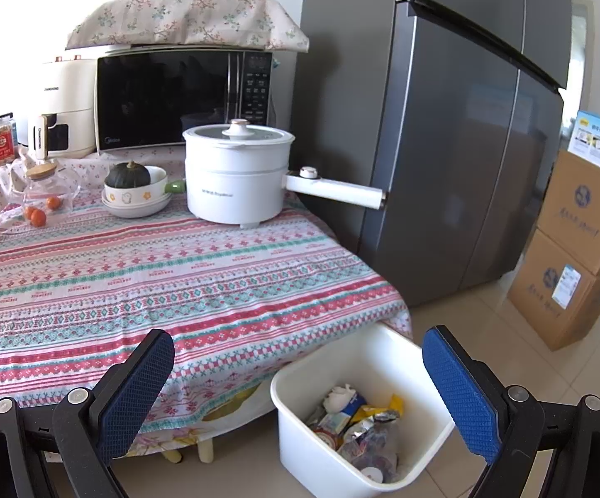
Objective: Collect trash
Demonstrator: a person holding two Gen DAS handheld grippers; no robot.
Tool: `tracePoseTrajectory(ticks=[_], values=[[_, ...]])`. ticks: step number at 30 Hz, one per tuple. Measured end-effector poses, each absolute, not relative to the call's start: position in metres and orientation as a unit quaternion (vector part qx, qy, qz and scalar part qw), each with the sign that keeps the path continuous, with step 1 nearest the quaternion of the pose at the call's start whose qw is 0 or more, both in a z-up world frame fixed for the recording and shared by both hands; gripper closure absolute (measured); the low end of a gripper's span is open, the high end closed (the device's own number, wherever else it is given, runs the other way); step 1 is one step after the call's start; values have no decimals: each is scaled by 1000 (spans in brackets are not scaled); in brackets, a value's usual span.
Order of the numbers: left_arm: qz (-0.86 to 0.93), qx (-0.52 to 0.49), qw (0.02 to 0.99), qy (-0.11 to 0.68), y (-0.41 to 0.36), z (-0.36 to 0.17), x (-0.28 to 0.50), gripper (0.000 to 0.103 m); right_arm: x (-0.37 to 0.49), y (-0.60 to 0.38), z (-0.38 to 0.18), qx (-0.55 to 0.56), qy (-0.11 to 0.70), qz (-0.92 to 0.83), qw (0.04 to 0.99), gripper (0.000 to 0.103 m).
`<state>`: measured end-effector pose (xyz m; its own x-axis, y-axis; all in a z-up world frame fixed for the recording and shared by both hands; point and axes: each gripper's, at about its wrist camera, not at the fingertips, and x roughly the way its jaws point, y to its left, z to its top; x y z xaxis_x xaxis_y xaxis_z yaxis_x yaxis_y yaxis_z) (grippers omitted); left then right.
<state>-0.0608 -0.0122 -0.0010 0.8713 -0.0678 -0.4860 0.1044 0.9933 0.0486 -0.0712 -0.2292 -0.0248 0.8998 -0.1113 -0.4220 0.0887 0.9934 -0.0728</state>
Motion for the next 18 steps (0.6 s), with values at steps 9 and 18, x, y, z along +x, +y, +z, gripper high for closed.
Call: tracePoseTrajectory(ticks=[9, 18], values=[[-47, 35, 965, 255, -12, -2, -60, 0, -71, -229, -24, -29, 215, -51, 975, 4], [-48, 40, 964, 258, -13, -3, -60, 0, -72, -233, -23, -26, 214, -53, 975, 4]])
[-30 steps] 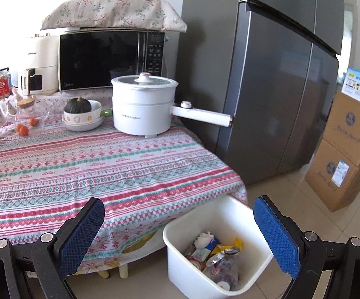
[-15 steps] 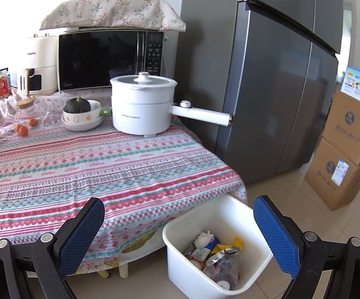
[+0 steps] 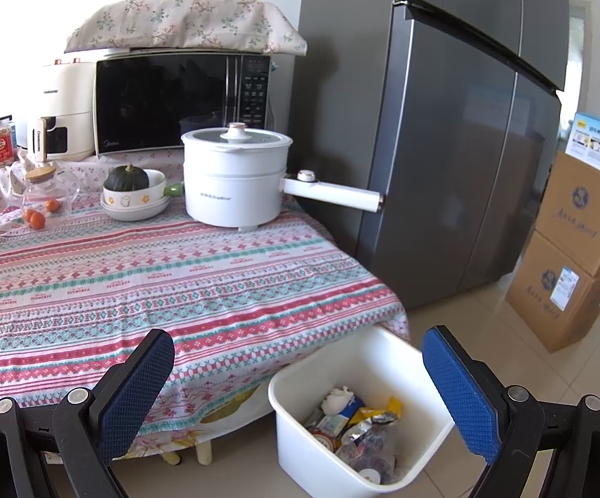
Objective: Collect trash
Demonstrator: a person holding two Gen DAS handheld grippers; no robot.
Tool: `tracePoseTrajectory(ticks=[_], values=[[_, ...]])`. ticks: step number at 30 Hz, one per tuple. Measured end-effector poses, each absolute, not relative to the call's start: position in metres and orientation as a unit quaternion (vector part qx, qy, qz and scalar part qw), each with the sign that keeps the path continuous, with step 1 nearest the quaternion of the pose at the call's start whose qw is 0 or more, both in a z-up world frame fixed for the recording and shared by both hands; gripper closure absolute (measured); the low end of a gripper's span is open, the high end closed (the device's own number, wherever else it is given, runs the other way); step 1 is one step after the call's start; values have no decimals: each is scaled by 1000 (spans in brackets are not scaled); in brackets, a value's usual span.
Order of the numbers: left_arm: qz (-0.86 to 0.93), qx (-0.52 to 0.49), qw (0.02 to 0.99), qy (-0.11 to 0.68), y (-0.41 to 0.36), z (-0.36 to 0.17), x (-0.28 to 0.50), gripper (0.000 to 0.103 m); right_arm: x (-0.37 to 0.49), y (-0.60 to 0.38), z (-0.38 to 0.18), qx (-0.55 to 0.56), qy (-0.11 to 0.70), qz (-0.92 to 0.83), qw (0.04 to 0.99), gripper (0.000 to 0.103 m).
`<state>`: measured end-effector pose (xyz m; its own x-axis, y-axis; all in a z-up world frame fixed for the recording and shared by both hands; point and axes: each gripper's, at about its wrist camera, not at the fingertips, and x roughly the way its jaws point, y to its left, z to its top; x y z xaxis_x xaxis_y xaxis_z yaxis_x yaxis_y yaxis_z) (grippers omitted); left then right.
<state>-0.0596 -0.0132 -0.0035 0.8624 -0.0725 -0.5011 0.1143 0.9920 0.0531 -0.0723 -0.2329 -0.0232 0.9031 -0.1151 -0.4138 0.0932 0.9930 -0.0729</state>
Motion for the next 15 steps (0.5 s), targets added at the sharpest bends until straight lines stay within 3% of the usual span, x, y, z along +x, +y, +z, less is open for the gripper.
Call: tracePoseTrajectory(ticks=[15], values=[[-61, 50, 958, 277, -10, -3, -51, 0, -71, -237, -24, -24, 214, -54, 975, 4]])
